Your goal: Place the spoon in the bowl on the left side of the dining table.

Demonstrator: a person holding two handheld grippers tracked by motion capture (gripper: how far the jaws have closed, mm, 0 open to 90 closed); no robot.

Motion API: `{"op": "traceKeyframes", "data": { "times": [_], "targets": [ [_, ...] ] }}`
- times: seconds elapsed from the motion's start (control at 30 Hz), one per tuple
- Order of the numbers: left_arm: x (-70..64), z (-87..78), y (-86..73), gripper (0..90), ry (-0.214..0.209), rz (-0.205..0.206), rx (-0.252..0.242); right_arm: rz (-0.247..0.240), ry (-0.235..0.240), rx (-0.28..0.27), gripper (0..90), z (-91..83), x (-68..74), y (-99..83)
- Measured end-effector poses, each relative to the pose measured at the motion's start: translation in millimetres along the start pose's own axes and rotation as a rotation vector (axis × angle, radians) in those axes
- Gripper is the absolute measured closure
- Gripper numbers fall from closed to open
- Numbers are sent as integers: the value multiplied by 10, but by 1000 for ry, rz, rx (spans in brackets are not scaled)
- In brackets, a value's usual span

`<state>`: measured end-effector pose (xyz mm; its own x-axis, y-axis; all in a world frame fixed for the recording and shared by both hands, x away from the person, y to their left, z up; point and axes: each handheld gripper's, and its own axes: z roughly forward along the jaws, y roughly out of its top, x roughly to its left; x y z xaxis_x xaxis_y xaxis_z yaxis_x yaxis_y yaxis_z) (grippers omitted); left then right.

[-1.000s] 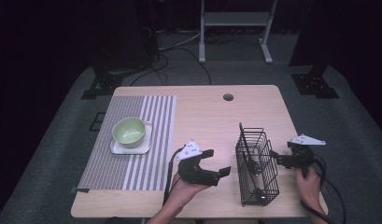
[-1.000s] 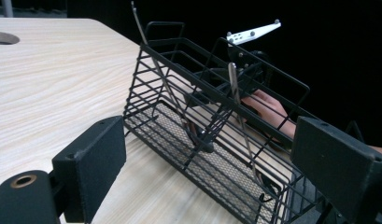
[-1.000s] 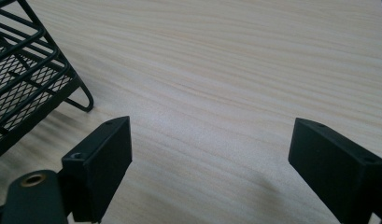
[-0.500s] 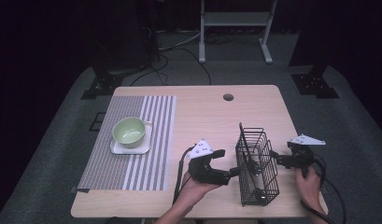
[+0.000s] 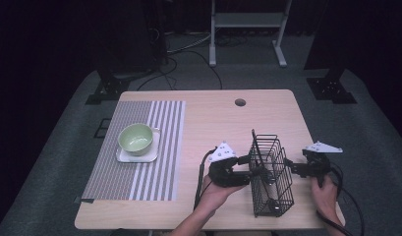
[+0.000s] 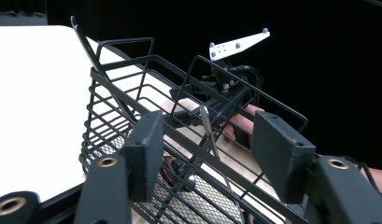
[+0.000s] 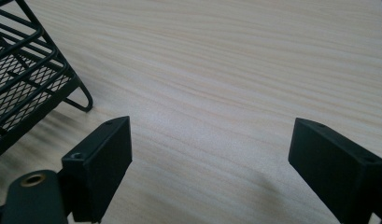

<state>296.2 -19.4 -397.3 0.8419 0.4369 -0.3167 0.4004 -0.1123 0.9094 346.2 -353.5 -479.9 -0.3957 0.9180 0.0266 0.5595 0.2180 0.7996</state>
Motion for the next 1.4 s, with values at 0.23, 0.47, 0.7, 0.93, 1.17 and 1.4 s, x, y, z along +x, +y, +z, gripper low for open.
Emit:
{"op": "traceKeyframes", "data": {
  "times": [0.23,0.47,0.7,0.93,1.17,1.4],
  "targets": [
    [-25,33,12,513,1,10,-2,-1,0,-1,124,-1,-2,1],
    [-72,81,26,735,15,53,-2,2,2,-5,123,-7,-5,1],
    [-84,43,25,849,6,53,-34,2,3,-8,123,-9,-6,0],
    [-108,29,17,881,-47,4,-71,4,1,-5,124,-7,-5,1],
    [-153,7,44,898,-87,-33,-102,2,0,-3,124,-6,-3,0],
    [-115,-24,59,898,-90,-72,-122,1,-1,-1,124,-4,-3,0]
  ]
}}
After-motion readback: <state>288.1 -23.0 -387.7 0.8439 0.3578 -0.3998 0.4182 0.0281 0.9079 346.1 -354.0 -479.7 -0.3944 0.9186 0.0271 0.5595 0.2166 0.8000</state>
